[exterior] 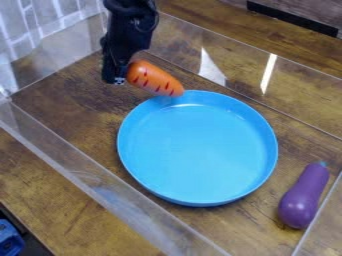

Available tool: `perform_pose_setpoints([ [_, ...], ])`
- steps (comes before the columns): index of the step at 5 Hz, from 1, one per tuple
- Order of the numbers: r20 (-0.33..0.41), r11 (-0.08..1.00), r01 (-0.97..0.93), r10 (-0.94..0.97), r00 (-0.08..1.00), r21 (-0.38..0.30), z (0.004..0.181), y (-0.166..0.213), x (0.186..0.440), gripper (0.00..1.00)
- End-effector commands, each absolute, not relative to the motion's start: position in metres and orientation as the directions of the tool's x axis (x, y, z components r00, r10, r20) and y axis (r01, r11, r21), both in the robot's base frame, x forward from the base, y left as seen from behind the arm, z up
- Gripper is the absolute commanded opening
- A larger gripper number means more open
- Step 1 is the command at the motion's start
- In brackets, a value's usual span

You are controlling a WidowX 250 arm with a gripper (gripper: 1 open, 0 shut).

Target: Remove the carrot from the blue tray and put it on the table

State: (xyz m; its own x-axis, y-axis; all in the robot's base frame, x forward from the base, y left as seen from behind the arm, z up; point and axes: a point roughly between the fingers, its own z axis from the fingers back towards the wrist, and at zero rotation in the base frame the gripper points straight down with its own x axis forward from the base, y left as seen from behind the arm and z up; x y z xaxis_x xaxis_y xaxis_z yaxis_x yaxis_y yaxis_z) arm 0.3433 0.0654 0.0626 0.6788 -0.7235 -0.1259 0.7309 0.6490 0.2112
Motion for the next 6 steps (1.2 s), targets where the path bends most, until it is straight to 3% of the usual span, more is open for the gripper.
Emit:
perform_pose_setpoints([
  [1, -0.104, 0.628, 0.73, -0.735, 0.67, 0.27, 0.083, 0.08, 0.357, 0.0],
  [6, -0.185, 0.531, 0.811, -0.795, 0.577, 0.246, 0.061, 0.112, 0.379, 0.0],
])
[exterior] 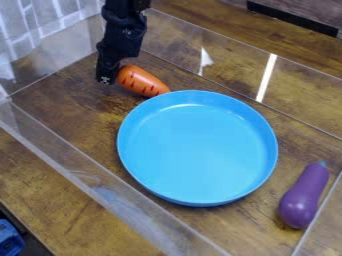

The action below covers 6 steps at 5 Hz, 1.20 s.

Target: Remove the carrot from the blue tray and put it on the table

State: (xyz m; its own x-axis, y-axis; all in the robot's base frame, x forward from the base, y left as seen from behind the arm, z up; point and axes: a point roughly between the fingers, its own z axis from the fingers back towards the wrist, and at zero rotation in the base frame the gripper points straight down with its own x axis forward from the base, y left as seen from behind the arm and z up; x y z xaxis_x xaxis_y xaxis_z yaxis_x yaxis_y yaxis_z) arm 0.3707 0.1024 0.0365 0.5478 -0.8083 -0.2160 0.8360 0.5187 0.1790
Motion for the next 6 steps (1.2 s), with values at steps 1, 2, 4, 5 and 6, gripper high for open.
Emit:
perform_pose_setpoints([
  [1, -0.165, 0.538, 0.799, -0.792, 0.588, 0.267, 0.0674, 0.1137, 0.3785, 1.0],
  [2, -0.145, 0.546, 0.788, -0.788, 0.598, 0.285, 0.073, 0.1148, 0.3778, 1.0],
  [4, -0.135, 0.544, 0.787, -0.792, 0.596, 0.29, 0.0682, 0.1159, 0.38, 0.0],
  [5, -0.124, 0.545, 0.785, -0.792, 0.597, 0.296, 0.0668, 0.1167, 0.3807, 1.0],
  [6, -0.116, 0.546, 0.782, -0.793, 0.598, 0.302, 0.0657, 0.1176, 0.3814, 1.0],
])
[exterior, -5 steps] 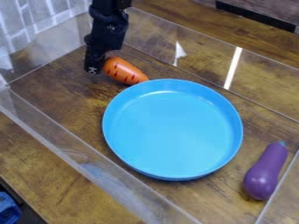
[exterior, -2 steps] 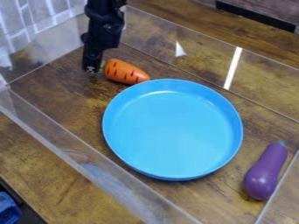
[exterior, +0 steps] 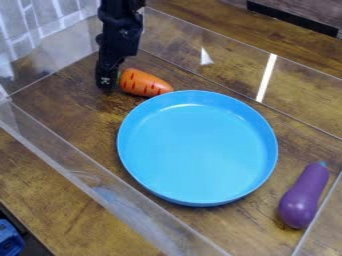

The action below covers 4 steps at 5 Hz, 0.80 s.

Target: Remove the carrot from the blue tray and put it on the table

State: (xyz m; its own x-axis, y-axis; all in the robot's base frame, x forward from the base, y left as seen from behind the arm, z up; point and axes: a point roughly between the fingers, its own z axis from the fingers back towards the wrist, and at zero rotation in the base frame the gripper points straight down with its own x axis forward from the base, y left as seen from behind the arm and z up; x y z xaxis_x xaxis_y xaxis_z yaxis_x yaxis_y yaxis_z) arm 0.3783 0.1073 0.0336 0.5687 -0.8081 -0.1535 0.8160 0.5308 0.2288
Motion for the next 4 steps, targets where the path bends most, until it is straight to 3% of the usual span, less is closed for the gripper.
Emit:
perform_pose_setpoints([
  [1, -0.108, 0.547, 0.778, -0.792, 0.6, 0.309, 0.0643, 0.118, 0.3825, 0.0],
  [2, -0.104, 0.549, 0.777, -0.793, 0.601, 0.308, 0.0605, 0.1181, 0.3838, 0.0],
  [3, -0.093, 0.547, 0.775, -0.795, 0.599, 0.317, 0.06, 0.1183, 0.3848, 1.0],
  [4, -0.085, 0.545, 0.772, -0.797, 0.598, 0.327, 0.0596, 0.1186, 0.3857, 1.0],
])
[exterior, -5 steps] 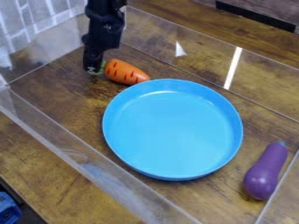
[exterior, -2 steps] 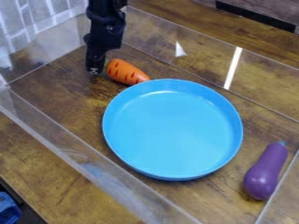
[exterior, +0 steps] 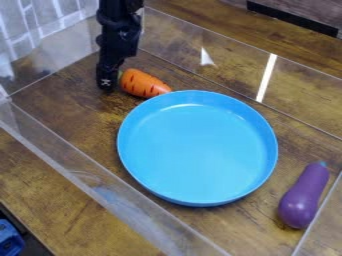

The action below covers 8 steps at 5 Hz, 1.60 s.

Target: Remove the carrot from the blue tray and put it on the table

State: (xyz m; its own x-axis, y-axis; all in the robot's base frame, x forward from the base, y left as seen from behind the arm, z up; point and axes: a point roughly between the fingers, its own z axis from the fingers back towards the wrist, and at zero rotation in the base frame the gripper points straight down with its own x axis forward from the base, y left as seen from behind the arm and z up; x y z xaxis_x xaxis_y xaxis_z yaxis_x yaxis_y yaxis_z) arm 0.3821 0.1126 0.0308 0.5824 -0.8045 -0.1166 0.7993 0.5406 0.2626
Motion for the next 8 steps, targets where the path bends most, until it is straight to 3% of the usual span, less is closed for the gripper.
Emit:
perform_pose_setpoints([
  [1, -0.078, 0.544, 0.77, -0.798, 0.598, 0.334, 0.0582, 0.1186, 0.387, 0.0],
  [2, -0.072, 0.542, 0.769, -0.8, 0.595, 0.338, 0.055, 0.1185, 0.3889, 0.0],
  [3, -0.063, 0.539, 0.768, -0.803, 0.592, 0.347, 0.055, 0.1198, 0.39, 1.0],
  [8, -0.022, 0.507, 0.754, -0.824, 0.567, 0.417, 0.0592, 0.1156, 0.396, 1.0],
])
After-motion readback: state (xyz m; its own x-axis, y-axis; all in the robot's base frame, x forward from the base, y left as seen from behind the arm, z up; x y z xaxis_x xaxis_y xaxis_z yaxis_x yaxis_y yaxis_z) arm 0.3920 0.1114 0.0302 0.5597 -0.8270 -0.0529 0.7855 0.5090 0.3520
